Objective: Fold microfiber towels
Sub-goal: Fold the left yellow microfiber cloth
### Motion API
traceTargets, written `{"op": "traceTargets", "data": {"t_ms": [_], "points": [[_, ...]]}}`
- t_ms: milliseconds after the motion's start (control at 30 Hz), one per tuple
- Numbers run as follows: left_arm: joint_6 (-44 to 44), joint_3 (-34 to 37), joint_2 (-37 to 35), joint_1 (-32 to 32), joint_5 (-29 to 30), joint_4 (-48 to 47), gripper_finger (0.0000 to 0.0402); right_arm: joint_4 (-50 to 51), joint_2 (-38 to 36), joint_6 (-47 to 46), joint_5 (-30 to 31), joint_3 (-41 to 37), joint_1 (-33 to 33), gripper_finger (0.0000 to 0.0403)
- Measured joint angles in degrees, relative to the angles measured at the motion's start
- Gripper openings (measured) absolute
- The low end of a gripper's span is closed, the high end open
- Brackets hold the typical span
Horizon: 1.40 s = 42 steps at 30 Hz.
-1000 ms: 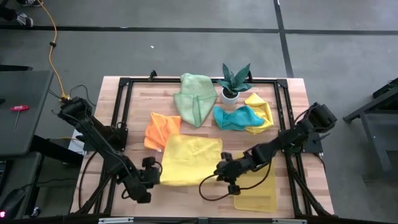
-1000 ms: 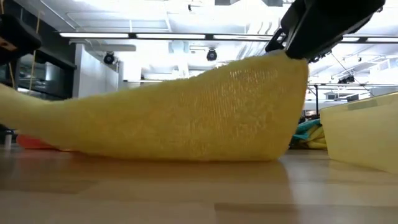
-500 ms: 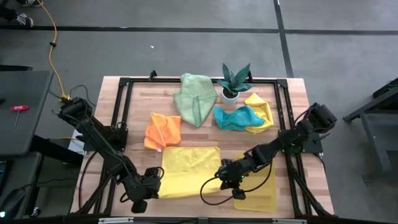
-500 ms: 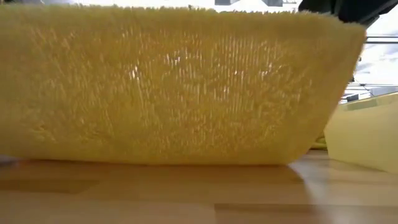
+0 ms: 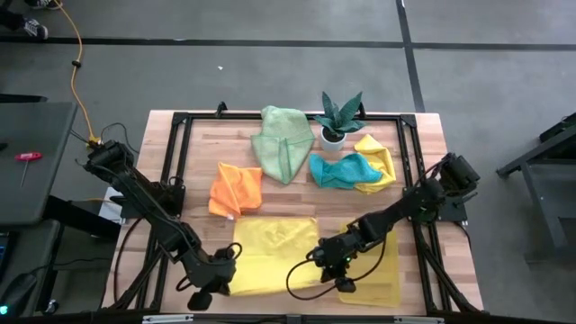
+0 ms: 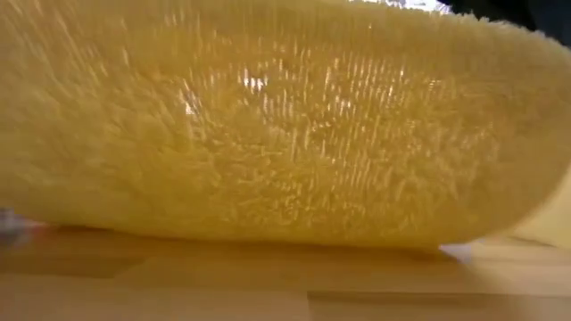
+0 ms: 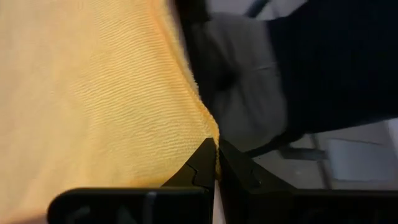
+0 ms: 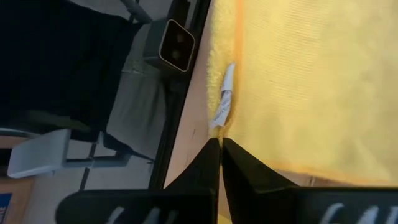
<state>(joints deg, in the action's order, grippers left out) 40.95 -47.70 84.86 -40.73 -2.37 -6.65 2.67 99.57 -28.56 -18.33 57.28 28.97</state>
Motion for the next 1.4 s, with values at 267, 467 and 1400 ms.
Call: {"op": "traceTargets", "data": {"t_ms": [267,467,1400], "points": [[-3.46,0.00,0.00,0.85,2.31,-3.31,0.0000,0.37,-0.88,1.17,4.35,0.00,-0.53,0.0000],[-5.75,0.00,0.00,4.90,12.82,-15.48,0.0000,1.50,-0.96,3.52,13.73,0.00,-3.86,0.0000],[12.22,0.00,0.00,7.23,32.11,-32.33,0.0000,16.44,-1.01,-6.05,34.69,0.00,-9.42,0.0000]]}}
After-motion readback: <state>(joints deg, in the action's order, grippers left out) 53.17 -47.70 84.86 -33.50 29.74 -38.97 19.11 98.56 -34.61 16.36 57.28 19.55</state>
